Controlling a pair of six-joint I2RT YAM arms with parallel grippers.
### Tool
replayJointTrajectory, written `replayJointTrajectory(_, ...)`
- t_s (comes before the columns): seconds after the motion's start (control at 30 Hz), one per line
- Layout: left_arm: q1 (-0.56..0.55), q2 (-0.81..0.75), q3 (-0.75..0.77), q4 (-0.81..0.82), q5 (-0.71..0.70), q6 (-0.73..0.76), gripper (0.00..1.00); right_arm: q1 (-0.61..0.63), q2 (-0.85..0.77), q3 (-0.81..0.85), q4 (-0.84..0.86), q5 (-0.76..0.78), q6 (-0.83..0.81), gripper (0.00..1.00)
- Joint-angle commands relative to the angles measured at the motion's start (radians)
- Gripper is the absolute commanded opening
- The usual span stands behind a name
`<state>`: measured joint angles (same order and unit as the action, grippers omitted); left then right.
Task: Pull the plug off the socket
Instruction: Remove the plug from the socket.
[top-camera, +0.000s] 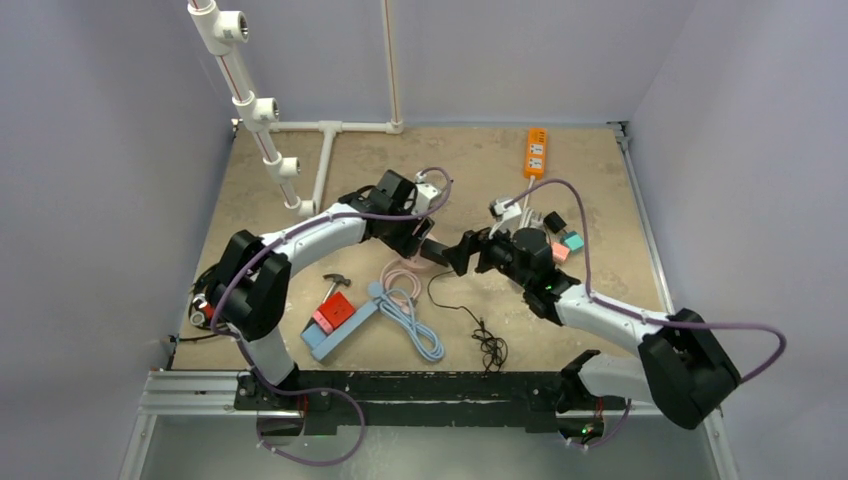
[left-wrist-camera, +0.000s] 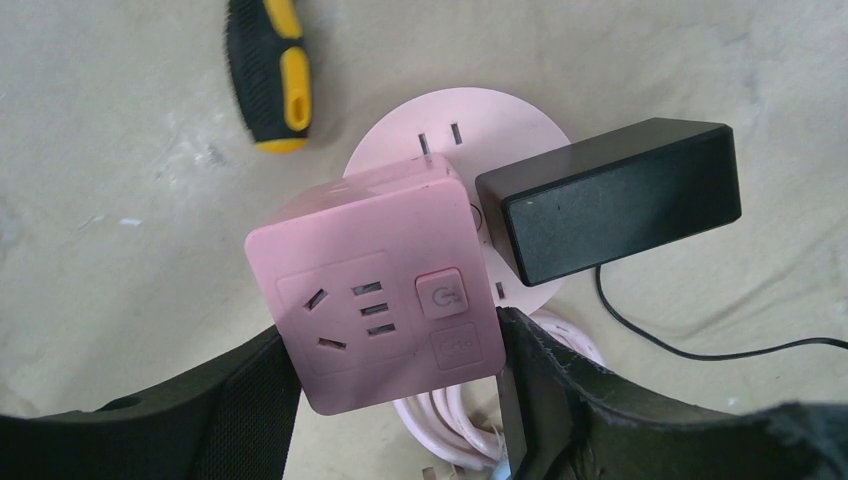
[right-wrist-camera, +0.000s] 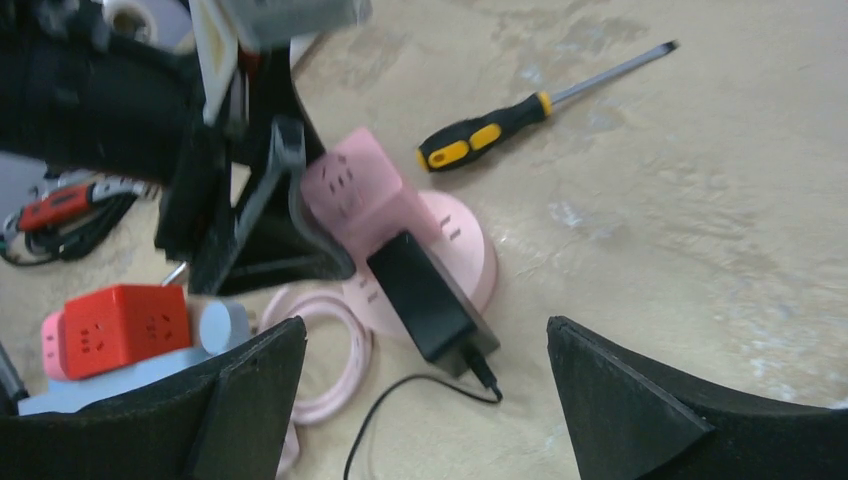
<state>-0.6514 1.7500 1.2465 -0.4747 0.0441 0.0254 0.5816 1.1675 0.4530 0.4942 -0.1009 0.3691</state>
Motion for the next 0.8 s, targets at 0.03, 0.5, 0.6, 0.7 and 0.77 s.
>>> replayJointTrajectory(0.03,0.04,-0.095,-0.015,-0.062,0.099,0.106,0.22,0.146,0.129,0.125,-0.019,0.044,-0.079,0.89)
replayJointTrajectory(0.5,0.058,-0.132,-0.046,-0.085,0.141,0.154,0.22,0.264,0.3,0.228,-0.111,0.231,-0.107,0.84)
replayJointTrajectory(0.6,0.059,-0.13,-0.045,-0.088,0.14,0.156,0.22,0.275,0.324,0.241,-0.128,0.235,-0.112,0.8)
replayJointTrajectory(0.7,0.062,-0.132,-0.046,-0.088,0.133,0.156,0.22,0.284,0.355,0.259,-0.143,0.243,-0.114,0.75)
replayJointTrajectory(0.77,0.062,-0.131,-0.045,-0.087,0.139,0.156,0.22,0.29,0.377,0.272,-0.152,0.257,-0.114,0.7)
